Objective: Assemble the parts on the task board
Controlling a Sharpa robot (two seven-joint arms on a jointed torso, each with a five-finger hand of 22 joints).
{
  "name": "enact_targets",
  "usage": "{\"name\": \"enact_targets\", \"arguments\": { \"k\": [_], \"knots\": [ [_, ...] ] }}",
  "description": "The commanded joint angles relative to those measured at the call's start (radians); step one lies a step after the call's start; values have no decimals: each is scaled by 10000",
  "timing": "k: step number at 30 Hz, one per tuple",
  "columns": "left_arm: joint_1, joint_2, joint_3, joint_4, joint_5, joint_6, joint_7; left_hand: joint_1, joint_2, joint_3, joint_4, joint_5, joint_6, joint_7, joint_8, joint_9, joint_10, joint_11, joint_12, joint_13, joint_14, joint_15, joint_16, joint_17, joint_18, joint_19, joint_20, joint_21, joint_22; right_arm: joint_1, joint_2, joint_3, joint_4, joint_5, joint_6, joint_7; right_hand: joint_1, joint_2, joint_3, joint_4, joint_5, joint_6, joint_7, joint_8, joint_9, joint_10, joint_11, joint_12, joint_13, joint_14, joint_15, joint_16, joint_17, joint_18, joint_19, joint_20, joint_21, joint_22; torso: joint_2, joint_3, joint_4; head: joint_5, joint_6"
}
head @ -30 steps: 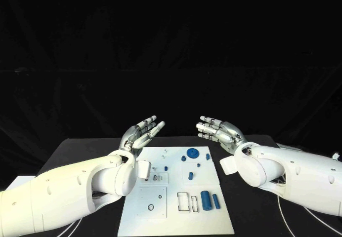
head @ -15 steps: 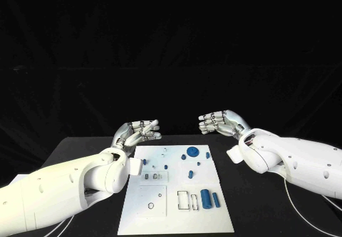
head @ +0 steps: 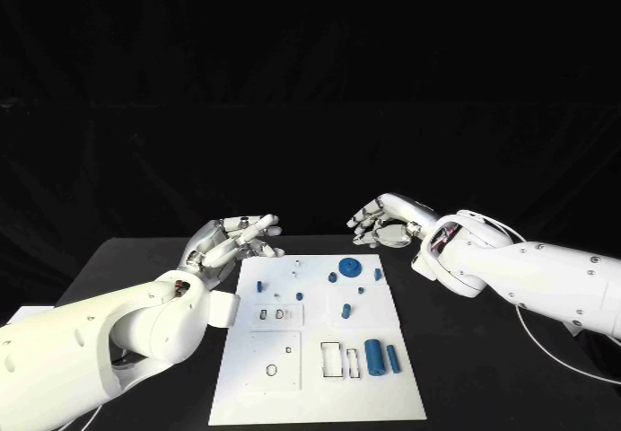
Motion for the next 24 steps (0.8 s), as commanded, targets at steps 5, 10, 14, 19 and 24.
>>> {"name": "enact_targets", "arguments": {
  "k": [5,10,14,19,24],
  "knots": [
    [124,-218,67,580,164,905,-170,24,62,-295,-53,44,17,72,-216,-22,30,-4,-276,19,143,-50,993,884,90,484,-73,465,272,356,151,50,17,-3215,1408,-2155,-715,-246,948,-2,-178,487,-245,-187,12,-112,-174,-114,31,839,-271,3279,2340,-140,1280,-199,3379,3268,607,-150,280,-217,71],
    [265,-330,83,830,166,901,-196,20,100,-397,-88,48,34,72,-276,-17,48,-2,-354,43,-44,-47,1235,1153,82,449,-83,561,357,577,275,64,-104,-3615,1955,-2422,-987,-437,1492,91,-307,541,-217,-190,23,-132,-188,-99,39,841,-176,5577,4585,-410,1859,-158,5077,5492,853,-240,366,-360,152],
    [338,-397,106,1003,167,898,-213,15,111,-424,-95,49,24,79,-298,-18,37,5,-380,47,-100,-40,1279,1209,79,423,-80,575,375,656,340,68,-81,-3995,2363,-2552,-1070,-574,1744,168,-349,551,-229,-184,28,-202,-168,-109,36,863,-154,6612,5618,-541,2113,-127,5725,6385,1027,-303,437,-460,205],
    [374,-423,168,1144,167,860,-210,2,130,-479,-111,46,-29,114,-355,-27,-28,38,-439,48,-214,-12,1358,1313,70,361,-64,600,409,689,425,70,-93,-4261,2754,-2605,-1089,-698,1933,242,-382,505,-263,-193,23,-329,-123,-125,25,827,-134,7222,6209,-610,2220,-91,6088,6883,1137,-353,515,-550,183],
    [399,-434,210,1213,174,834,-214,-9,200,-604,-177,48,-127,207,-429,-26,-193,146,-473,60,-940,137,1119,1333,31,-192,59,393,362,695,498,70,-121,-4394,3015,-2579,-1086,-755,2062,313,-373,497,-290,-189,26,-442,-91,-138,11,788,-105,7498,6443,-638,2245,-59,6259,7101,1263,-395,589,-606,172]
  ]
}}
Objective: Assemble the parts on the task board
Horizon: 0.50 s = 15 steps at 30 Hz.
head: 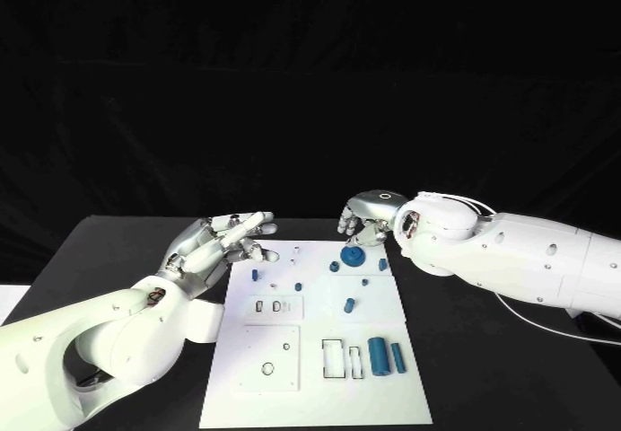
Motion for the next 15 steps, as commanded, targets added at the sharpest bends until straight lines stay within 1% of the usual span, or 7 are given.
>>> {"name": "enact_targets", "arguments": {
  "k": [1,3,6,8,13,14,15],
  "knots": [
    [29,-3,22,64,51,205,16,-6,125,-120,-14,48,-28,60,-67,1,-65,28,-34,22,-332,79,-217,-42,36,-289,62,-157,-50,7,53,3,-13,-597,726,-195,7,-145,90,22,-41,-15,-74,-33,15,-99,14,-41,-18,299,110,81,55,-165,37,33,65,49,162,-49,87,-54,-22],
    [35,-5,28,73,54,217,6,-19,150,-149,-21,48,-28,80,-66,6,-70,41,-29,32,-449,107,-315,-74,38,-400,95,-215,-71,3,74,3,-6,-657,789,-191,12,-152,118,39,-42,-21,-86,-34,15,-137,24,-45,-23,287,119,122,85,-167,28,43,84,67,213,-61,109,-57,-20],
    [40,-3,31,76,56,234,-6,-22,189,-190,-42,48,-32,97,-66,12,-83,61,-26,48,-578,139,-489,-140,50,-542,144,-301,-107,-4,102,2,7,-727,830,-184,16,-151,136,50,-42,-20,-97,-32,16,-153,24,-45,-25,282,121,151,111,-168,26,48,97,82,254,-73,112,-53,-74],
    [42,6,33,71,57,241,-14,-22,224,-229,-65,48,-43,116,-68,16,-101,92,-26,62,-741,181,-760,-249,58,-712,197,-424,-166,-9,119,2,18,-773,862,-181,32,-141,175,64,-35,-19,-111,-32,16,-178,24,-44,-28,275,119,199,152,-171,27,54,123,116,290,-86,123,-76,-69],
    [45,30,35,45,57,260,-41,1,310,-326,-134,49,-92,214,-74,18,-194,153,-33,71,-1167,355,-1892,-714,71,-1255,385,-935,-444,-45,169,1,26,-824,961,-168,54,-174,260,101,-49,-96,-100,-53,3,-319,38,-61,-43,237,128,266,167,-168,0,66,169,149,345,-93,147,-90,-114],
    [45,34,35,39,57,254,-49,7,338,-348,-148,52,-119,219,-79,16,-240,230,-40,62,-1334,416,-2300,-883,61,-1436,456,-1114,-545,-57,180,1,26,-827,981,-161,44,-197,270,130,-138,-148,-91,-59,-6,-396,45,-65,-48,205,136,237,102,-161,-26,70,168,130,354,-92,153,-99,-118],
    [45,37,35,34,58,248,-55,12,349,-355,-156,53,-128,222,-80,15,-254,253,-39,60,-1357,437,-2435,-941,67,-1490,477,-1174,-580,-69,190,0,25,-828,1004,-156,44,-214,278,156,-222,-196,-92,-61,-12,-477,48,-67,-52,183,133,238,83,-157,-45,73,172,124,363,-92,158,-110,-118]
  ]
}}
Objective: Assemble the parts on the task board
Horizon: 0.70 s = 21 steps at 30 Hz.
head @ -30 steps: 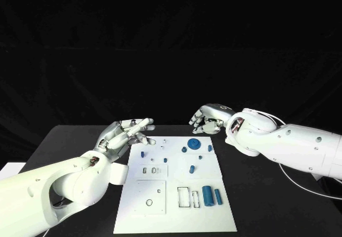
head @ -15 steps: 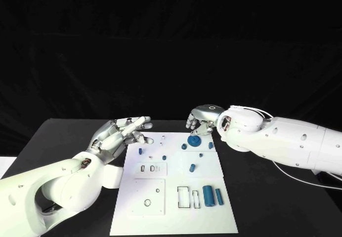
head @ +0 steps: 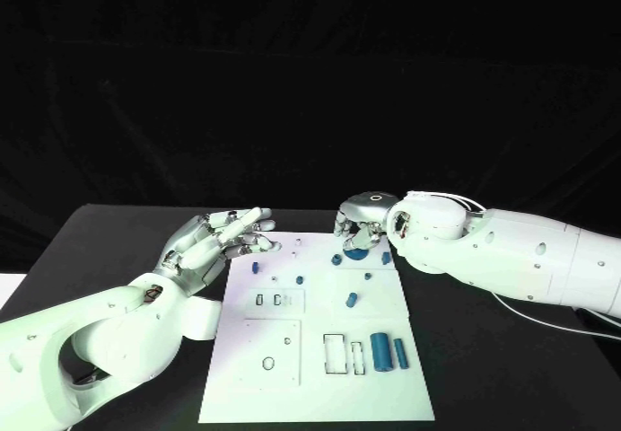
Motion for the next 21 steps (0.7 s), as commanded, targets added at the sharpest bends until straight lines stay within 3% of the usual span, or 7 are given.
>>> {"name": "enact_targets", "arguments": {
  "k": [1,13,21],
  "knots": [
    [17,31,11,-4,36,212,-7,3,160,-79,-46,50,-61,110,-51,0,-132,95,-43,-11,-238,115,-755,-323,58,-341,145,-349,-199,-45,43,2,10,-302,410,-46,31,-127,68,76,-157,-143,4,-61,-21,-185,15,-68,-13,170,54,52,-33,-160,-46,71,72,2,73,-5,38,-34,-24],
    [17,58,12,-38,36,254,3,31,323,-184,-280,46,-311,246,-30,11,-584,292,-19,-164,-155,441,-2604,-1271,139,-1717,607,-1776,-966,-156,118,-1,7,-288,795,31,73,-107,116,129,-156,-201,-37,-58,-23,-308,22,-65,-16,147,18,76,-44,-154,-71,59,88,6,117,-8,55,-52,-124],
    [16,72,12,-57,37,249,29,89,368,-158,-478,49,-507,315,-54,-1,-964,426,-55,-339,-995,678,-3569,-2216,129,-1454,750,-1868,-922,-212,143,-2,59,-291,899,-3,69,-104,136,178,-139,-217,-56,-53,-21,-346,6,-54,-14,99,3,-37,-235,-130,-152,42,37,-112,124,-13,56,-69,-173]
  ]
}}
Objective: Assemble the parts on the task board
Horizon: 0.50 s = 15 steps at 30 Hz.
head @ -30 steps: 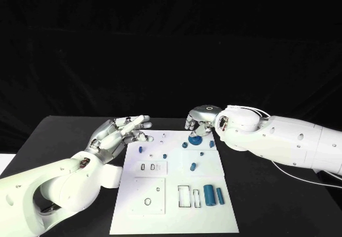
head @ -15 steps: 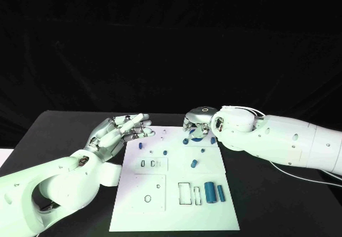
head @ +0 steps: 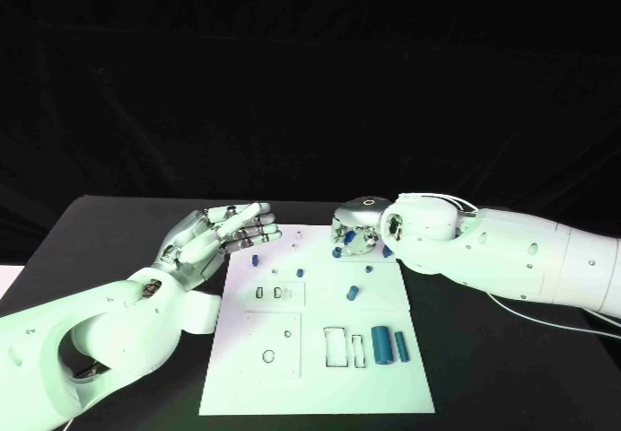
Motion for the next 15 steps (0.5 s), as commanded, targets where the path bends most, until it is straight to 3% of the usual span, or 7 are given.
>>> {"name": "enact_targets", "arguments": {
  "k": [1,6,15],
  "knots": [
    [13,36,10,16,24,222,72,22,112,15,-116,47,-119,132,-57,-3,-208,14,-57,-75,-198,44,-113,-291,127,230,-10,27,28,-23,42,2,-4,-157,292,-22,26,-73,10,62,-18,-91,-18,-55,-9,-99,-13,-16,-15,87,3,-102,-164,-127,-134,7,-22,-117,6,-7,10,-23,-6],
    [13,53,10,22,24,273,34,19,119,27,-146,47,-165,140,-59,-8,-303,23,-56,-112,-257,58,-114,-443,122,314,-8,38,26,-42,98,2,-63,-163,242,-38,20,-69,16,88,-10,-99,-23,-54,-8,-119,-15,-14,-15,72,0,-113,-179,-126,-147,4,-25,-123,5,-12,38,-18,-30],
    [13,45,10,28,24,306,-9,-13,141,30,-139,48,-130,149,-31,3,-271,18,-23,-112,-202,47,-85,-519,122,322,-14,20,16,-76,196,2,-193,-172,232,-43,43,49,118,190,46,-51,-22,-30,7,-97,-14,17,-8,53,10,-97,-176,-132,-159,4,-6,-92,16,-12,22,2,-62]
  ]
}}
